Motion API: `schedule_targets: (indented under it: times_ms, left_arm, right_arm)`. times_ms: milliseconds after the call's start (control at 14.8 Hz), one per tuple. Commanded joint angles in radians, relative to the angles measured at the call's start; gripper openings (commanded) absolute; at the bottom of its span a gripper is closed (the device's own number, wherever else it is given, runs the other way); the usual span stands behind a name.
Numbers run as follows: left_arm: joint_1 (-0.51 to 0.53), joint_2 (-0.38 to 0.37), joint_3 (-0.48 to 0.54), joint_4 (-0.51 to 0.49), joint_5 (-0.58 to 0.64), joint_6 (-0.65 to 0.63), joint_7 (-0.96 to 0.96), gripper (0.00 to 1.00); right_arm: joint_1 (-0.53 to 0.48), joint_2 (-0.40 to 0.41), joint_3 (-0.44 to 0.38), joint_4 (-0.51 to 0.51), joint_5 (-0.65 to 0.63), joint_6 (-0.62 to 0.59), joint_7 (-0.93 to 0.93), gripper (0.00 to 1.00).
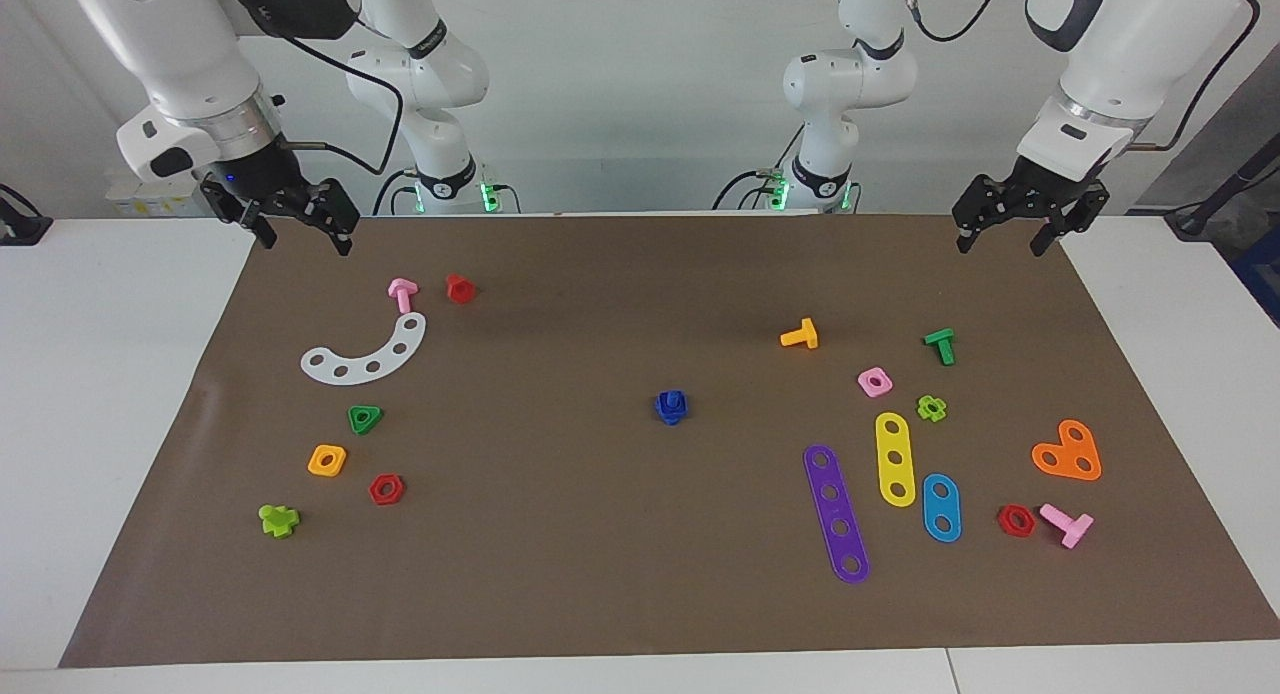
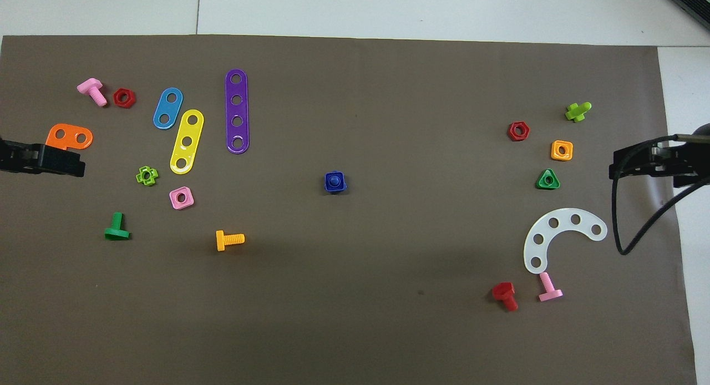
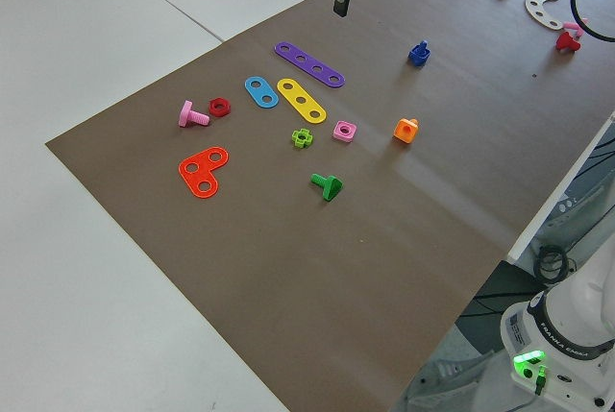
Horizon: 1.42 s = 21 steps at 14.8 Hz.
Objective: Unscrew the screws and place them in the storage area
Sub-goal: 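Reach the left gripper toward the blue cube nut in the middle, then grasp the blue cube nut with the left gripper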
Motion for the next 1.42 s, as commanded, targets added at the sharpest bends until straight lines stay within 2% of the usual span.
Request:
schedule_targets:
  times_ms: [0, 339, 542, 746, 949, 1085, 1220, 1356]
  left_arm:
    - [-0.004, -0.015, 0.003, -0.023, 0.024, 0.023, 0.011, 1.0]
    - [-0.015, -0.02, 0.001, -0.035, 0.027, 0.008, -0.002, 1.0]
    - [-0.087, -0.059, -0.002, -0.124, 0.03, 0.052, -0.024, 1.0]
    - [-0.187, -0.067, -0.023, -0.181, 0.028, 0.104, -0.26, 1.0]
    - [-0.297, -0.012, -0.022, -0.175, 0.018, 0.162, -0.426, 1.0]
    - [-0.375, 0.069, -0.022, -0.137, 0.015, 0.21, -0.55, 1.0]
    - [-0.453, 0.19, -0.02, -0.055, 0.015, 0.251, -0.671, 1.0]
    - [-0.48, 0.227, -0.022, -0.043, 0.015, 0.323, -0.729, 1.0]
  right_arm:
    - [-0.005, -0.015, 0.003, -0.016, 0.001, 0.005, -0.019, 1.0]
    - [-0.005, -0.015, 0.003, -0.016, 0.001, 0.005, -0.019, 1.0]
    - [-0.005, -0.015, 0.003, -0.016, 0.001, 0.005, -0.019, 1.0]
    - [-0.005, -0.015, 0.003, -0.016, 0.001, 0.005, -0.021, 1.0]
    - [-0.005, -0.015, 0.003, -0.016, 0.003, 0.005, -0.021, 1.0]
    - [-0.005, -0.015, 0.003, -0.016, 0.001, 0.005, -0.021, 1.0]
    - [-0.005, -0.015, 0.003, -0.016, 0.001, 0.005, -0.021, 1.0]
    - [-0.005, -0.015, 0.003, -0.016, 0.003, 0.005, -0.021, 1.0]
